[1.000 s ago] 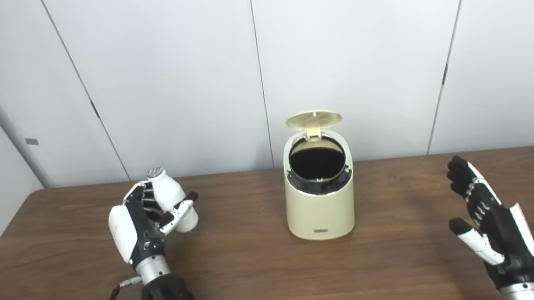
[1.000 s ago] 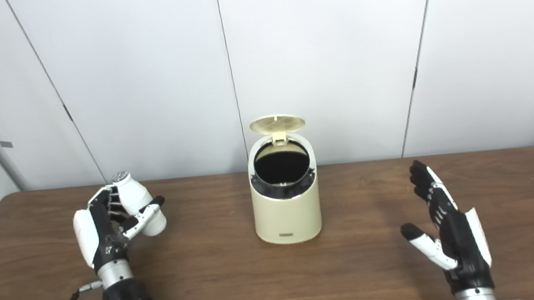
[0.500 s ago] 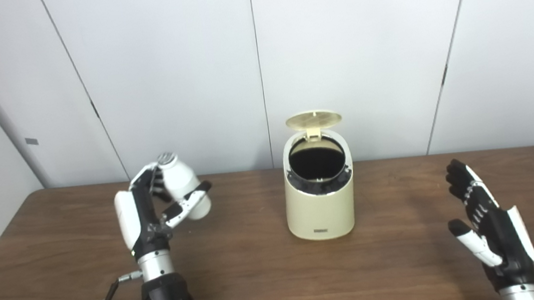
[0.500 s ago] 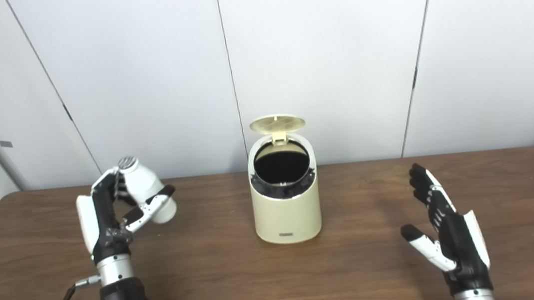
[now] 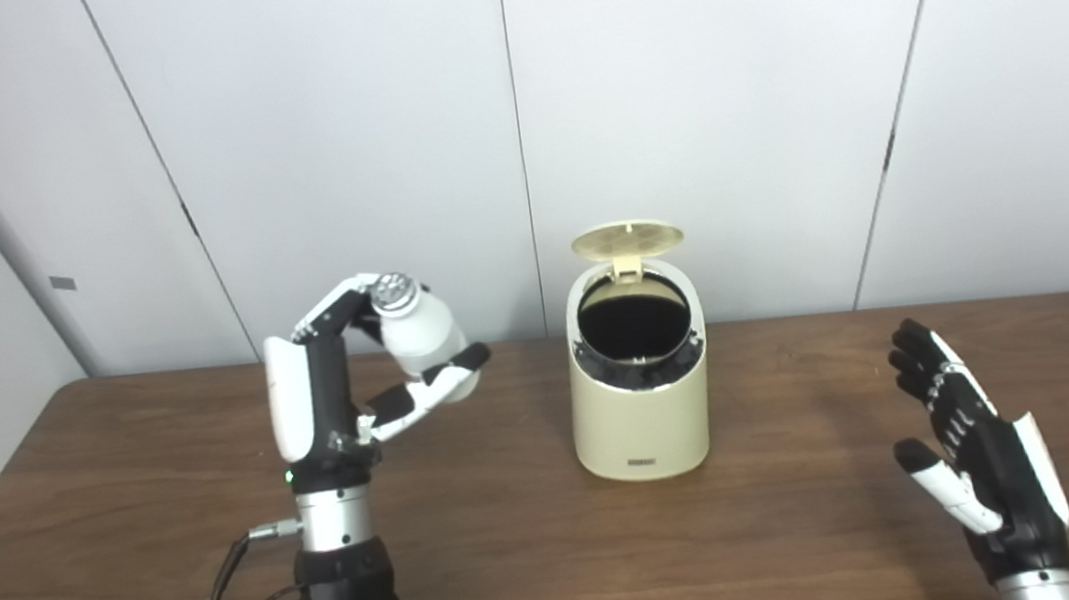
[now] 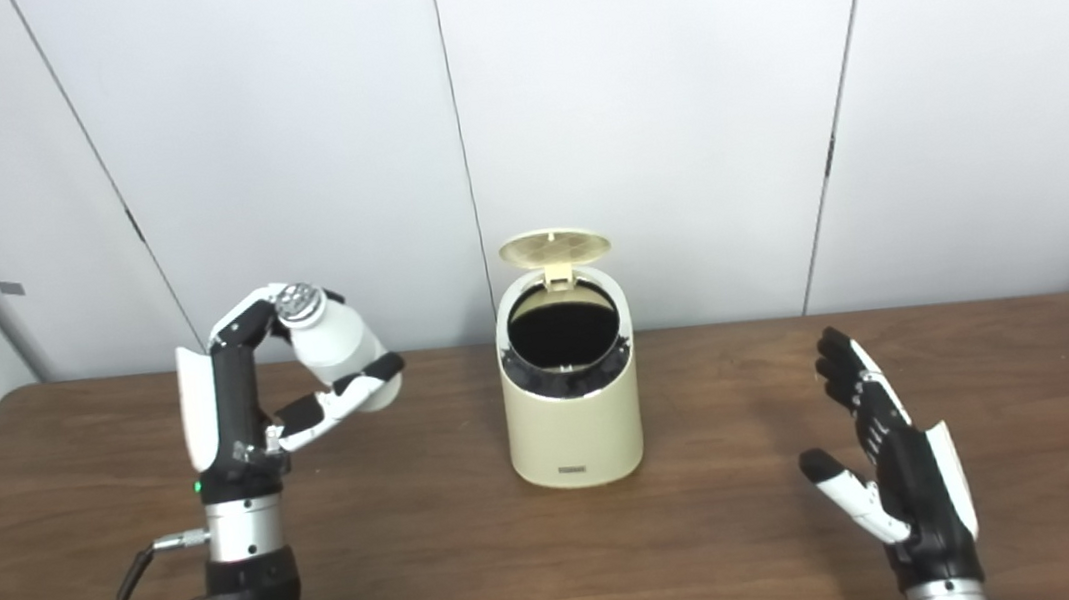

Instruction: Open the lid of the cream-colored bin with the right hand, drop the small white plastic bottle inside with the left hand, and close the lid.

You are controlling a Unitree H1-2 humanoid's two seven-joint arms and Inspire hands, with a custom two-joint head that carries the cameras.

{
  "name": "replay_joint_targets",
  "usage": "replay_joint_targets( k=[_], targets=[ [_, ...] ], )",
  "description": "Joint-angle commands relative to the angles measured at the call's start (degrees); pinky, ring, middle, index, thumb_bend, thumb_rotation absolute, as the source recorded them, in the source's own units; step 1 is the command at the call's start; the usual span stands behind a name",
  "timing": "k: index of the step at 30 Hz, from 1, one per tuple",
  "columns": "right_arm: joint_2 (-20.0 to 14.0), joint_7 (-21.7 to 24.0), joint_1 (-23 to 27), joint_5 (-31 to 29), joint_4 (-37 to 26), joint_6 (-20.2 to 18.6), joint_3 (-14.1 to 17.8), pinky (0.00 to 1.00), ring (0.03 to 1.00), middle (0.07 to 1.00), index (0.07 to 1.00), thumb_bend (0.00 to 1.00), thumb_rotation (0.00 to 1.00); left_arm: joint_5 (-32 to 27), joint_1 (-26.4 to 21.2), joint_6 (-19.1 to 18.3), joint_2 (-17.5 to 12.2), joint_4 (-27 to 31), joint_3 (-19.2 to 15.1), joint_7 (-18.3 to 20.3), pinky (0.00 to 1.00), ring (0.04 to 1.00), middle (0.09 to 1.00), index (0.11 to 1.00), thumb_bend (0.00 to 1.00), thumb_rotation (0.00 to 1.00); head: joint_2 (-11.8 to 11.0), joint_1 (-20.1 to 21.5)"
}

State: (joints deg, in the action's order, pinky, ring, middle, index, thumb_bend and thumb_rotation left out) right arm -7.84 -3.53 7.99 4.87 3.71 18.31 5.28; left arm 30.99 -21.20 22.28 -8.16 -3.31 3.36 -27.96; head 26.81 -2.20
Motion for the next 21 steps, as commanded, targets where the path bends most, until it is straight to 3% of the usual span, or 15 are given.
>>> replay_joint_targets(
  k=[1,9,14,21],
  targets=[
    [0.1,-0.7,1.4,0.0,-1.3,2.6,0.3,0.90,0.909,0.916,0.913,1.00,0.77,1.6,-2.9,1.9,0.7,2.4,0.5,0.3,0.37,0.449,0.491,0.476,0.50,0.00,0.1,0.0],
    [0.8,-1.2,0.9,0.6,-2.5,1.8,0.2,0.89,0.903,0.910,0.903,1.00,0.77,10.1,-4.3,4.5,1.8,2.4,2.8,-2.9,0.35,0.456,0.489,0.468,0.50,0.00,0.4,0.4],
    [0.7,-1.2,0.8,0.4,-1.5,2.6,0.2,0.90,0.908,0.912,0.903,1.00,0.77,14.8,-6.7,4.6,0.3,-0.3,7.8,-7.8,0.34,0.441,0.505,0.468,0.50,0.00,0.6,0.7],
    [0.8,-1.6,0.8,0.9,-0.8,2.8,0.2,0.88,0.903,0.907,0.899,1.00,0.78,15.5,-11.0,4.6,-1.1,-6.0,14.2,-11.9,0.34,0.439,0.502,0.477,0.50,0.00,0.6,1.2]
  ],
)
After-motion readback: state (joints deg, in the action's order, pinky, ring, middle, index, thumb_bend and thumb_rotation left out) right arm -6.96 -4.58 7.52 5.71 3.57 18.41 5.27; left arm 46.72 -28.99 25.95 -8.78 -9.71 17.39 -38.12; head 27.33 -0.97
